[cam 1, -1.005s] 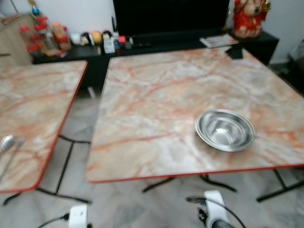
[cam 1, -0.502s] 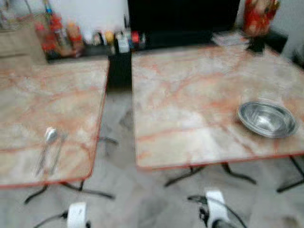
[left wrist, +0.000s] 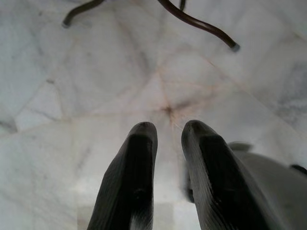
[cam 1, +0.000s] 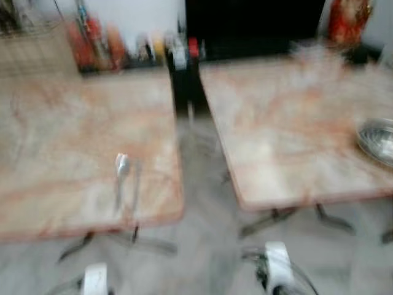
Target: Setting the table
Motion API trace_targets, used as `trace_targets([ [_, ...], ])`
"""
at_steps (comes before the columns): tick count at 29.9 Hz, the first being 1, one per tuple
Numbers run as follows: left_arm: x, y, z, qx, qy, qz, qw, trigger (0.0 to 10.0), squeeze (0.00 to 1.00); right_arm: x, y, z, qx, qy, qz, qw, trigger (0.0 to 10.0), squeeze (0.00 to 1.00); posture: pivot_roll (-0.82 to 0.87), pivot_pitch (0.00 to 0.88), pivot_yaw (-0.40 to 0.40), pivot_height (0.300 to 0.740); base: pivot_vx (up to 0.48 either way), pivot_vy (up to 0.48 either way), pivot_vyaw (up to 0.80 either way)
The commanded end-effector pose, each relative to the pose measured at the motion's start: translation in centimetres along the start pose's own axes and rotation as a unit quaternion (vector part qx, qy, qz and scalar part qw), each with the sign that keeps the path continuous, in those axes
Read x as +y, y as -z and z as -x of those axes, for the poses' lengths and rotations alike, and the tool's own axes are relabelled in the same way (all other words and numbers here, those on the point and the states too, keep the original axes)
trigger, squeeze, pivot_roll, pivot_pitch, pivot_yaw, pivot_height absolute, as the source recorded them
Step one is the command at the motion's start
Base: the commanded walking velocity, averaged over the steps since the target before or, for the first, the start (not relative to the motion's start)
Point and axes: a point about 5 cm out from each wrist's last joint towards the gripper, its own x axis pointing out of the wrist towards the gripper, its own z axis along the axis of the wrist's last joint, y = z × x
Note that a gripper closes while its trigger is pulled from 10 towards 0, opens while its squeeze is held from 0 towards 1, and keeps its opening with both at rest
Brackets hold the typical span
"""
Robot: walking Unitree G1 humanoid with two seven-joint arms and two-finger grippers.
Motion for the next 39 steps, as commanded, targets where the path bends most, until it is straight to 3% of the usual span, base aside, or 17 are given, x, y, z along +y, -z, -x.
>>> trace_targets([
  [1,0.9,-0.1,0.0,-0.001,-0.016,0.009,1.000,10.0,0.00,1.0,-0.8,-0.2,-0.011,-0.011,-0.004,1.000,10.0,0.00,0.00,0.000,0.013,0.732,0.000,0.480,0.00],
  [14,0.3,-0.8,-0.2,-0.007,-0.007,0.001,1.000,10.0,0.00,0.7,-0.8,-0.2,-0.013,-0.004,-0.014,1.000,10.0,0.00,-0.02,0.000,0.021,0.732,0.000,0.453,0.00],
  [24,-0.1,-0.8,-0.2,-0.015,0.000,-0.005,1.000,10.0,0.00,1.0,-0.7,-0.2,-0.012,-0.004,-0.012,1.000,10.0,0.00,-0.02,0.000,0.034,0.732,0.000,0.000,0.00],
  [39,0.5,0.2,0.1,-0.002,-0.008,0.004,1.000,10.0,0.00,1.2,-0.2,-0.1,-0.006,-0.007,-0.007,1.000,10.0,0.00,0.00,0.000,0.031,0.732,0.000,0.076,0.00],
])
